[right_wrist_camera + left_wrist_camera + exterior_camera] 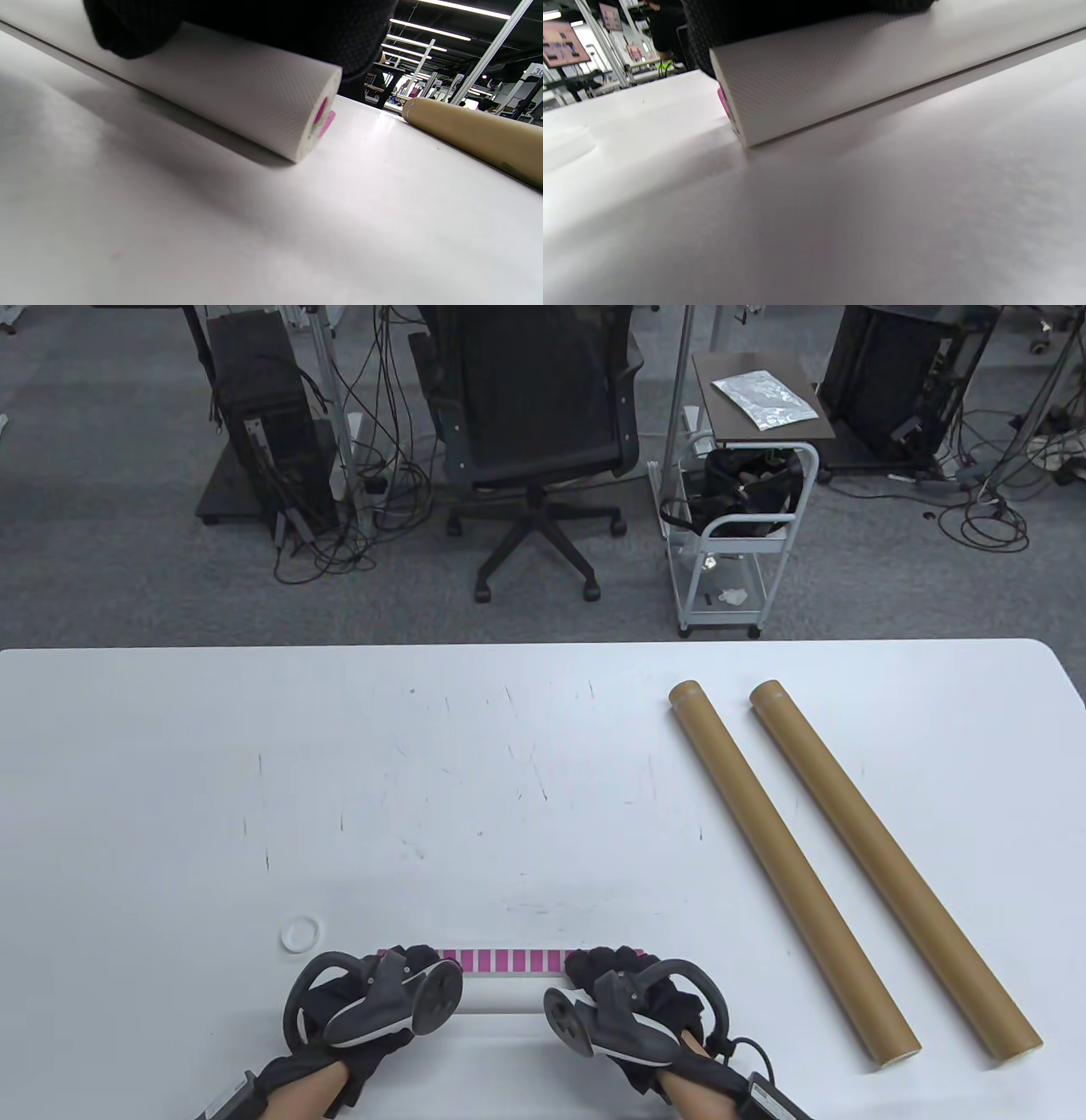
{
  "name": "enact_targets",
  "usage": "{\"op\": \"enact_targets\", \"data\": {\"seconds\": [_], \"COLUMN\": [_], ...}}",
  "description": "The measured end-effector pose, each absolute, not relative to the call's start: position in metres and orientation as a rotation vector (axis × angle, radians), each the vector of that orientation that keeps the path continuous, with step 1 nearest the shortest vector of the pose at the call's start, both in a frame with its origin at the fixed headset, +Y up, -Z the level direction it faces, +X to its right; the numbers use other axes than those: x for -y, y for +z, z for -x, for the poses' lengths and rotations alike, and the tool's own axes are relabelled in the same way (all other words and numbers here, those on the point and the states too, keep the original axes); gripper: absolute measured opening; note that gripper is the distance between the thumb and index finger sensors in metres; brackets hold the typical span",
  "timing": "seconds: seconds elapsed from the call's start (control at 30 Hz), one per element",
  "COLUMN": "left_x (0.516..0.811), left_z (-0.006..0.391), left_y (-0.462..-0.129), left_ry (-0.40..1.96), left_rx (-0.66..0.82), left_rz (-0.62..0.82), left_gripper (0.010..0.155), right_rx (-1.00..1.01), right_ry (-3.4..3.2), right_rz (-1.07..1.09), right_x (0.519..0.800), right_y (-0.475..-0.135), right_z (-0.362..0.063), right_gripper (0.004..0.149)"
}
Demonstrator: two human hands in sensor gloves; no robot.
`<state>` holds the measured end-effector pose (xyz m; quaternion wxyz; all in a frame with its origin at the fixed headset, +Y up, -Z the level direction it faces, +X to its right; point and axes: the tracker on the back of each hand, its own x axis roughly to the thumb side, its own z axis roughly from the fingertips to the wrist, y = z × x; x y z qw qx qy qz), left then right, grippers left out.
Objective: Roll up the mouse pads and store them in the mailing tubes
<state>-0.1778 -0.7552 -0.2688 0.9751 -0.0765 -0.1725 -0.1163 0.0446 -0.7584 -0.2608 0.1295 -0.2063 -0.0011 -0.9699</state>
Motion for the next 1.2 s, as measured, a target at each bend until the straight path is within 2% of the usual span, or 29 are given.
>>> {"op": "enact_targets", "data": {"seconds": [0.13,0.27,0.47,0.77,0.8,0.9,1.2], "left_x": [0.749,0.754,0.751,0.749,0.75,0.75,0.753], "left_z": [0.182,0.179,0.176,0.176,0.176,0.177,0.17], "left_y": [-0.265,-0.26,-0.264,-0.262,-0.262,-0.263,-0.254], "left_ry": [-0.256,-0.3,-0.347,-0.308,-0.308,-0.315,-0.349], "left_rx": [0.336,0.362,0.347,0.375,0.375,0.371,0.371], "left_rz": [0.018,0.047,0.028,0.07,0.072,0.075,0.011], "left_gripper": [0.048,0.059,0.051,0.05,0.049,0.049,0.05], "right_rx": [0.004,0.026,0.062,0.092,0.087,-0.122,-0.081], "right_ry": [-2.805,-2.813,-2.809,-2.809,-2.806,-2.734,-2.717], "right_rz": [0.592,0.584,0.563,0.597,0.605,0.653,0.606], "right_x": [0.76,0.763,0.761,0.761,0.761,0.755,0.758], "right_y": [-0.261,-0.264,-0.266,-0.263,-0.262,-0.258,-0.262], "right_z": [-0.044,-0.044,-0.042,-0.044,-0.044,-0.048,-0.044], "right_gripper": [0.056,0.057,0.056,0.056,0.056,0.054,0.053]}}
